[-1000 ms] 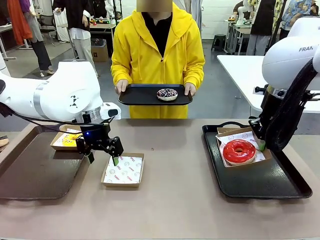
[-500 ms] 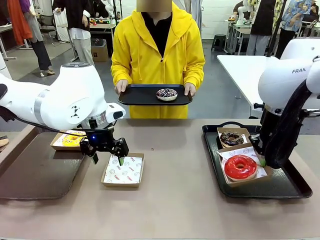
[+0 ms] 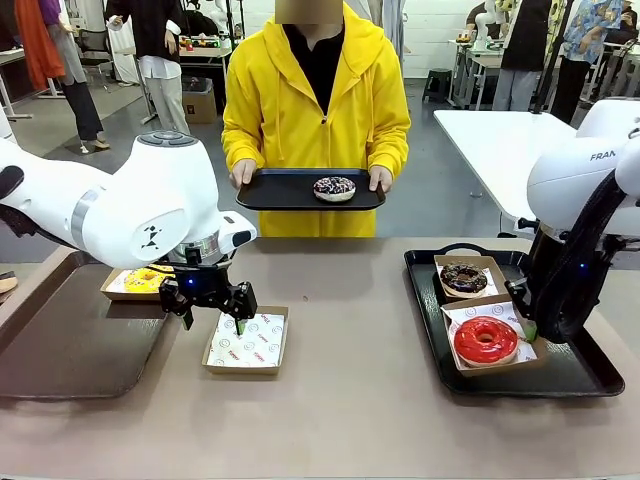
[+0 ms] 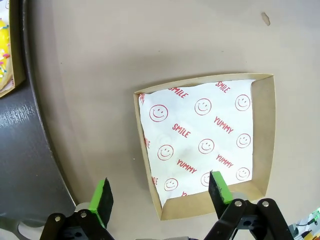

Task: Individually package the donuts and arrange them on the tray.
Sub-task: Place the picked Paper togo box on the Handle tray while simultaneously picking up another Paper togo box from the table with the other hand.

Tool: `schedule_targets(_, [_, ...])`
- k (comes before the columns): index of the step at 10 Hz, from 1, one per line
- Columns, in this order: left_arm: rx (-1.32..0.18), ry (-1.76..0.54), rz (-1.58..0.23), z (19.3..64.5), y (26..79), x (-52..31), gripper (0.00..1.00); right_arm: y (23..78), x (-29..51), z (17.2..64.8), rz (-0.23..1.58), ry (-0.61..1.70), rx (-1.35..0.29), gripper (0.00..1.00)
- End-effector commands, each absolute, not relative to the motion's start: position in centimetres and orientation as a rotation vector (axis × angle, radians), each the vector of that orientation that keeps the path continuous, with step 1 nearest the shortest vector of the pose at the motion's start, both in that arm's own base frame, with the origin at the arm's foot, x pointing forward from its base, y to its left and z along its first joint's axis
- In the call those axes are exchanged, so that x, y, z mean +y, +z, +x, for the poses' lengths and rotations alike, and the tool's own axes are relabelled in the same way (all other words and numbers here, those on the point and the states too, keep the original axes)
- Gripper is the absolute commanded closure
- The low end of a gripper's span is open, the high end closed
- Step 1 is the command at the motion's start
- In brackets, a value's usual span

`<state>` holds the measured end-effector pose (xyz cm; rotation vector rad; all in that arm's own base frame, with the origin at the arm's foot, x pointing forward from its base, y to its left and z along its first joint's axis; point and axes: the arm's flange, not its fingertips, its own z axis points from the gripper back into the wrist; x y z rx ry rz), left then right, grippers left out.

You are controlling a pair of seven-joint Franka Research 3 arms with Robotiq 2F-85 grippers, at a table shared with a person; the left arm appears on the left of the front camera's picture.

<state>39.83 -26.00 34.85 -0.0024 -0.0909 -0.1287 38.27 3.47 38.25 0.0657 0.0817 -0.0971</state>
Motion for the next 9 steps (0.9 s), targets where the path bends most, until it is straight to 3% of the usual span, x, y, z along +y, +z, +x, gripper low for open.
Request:
schedule_targets(1, [-0.096, -0.099, 0.024, 39.8, 34.6, -26.6, 0.0, 37.5, 2.8, 39.3, 0.125, -0.085, 0.091, 0.99])
schedule_targets(9, [-0.063, -0.105, 0.017, 40.5, 33.7, -26.5, 0.0, 36.0, 1.5, 41.6, 0.149, -0.116, 0.127, 0.99])
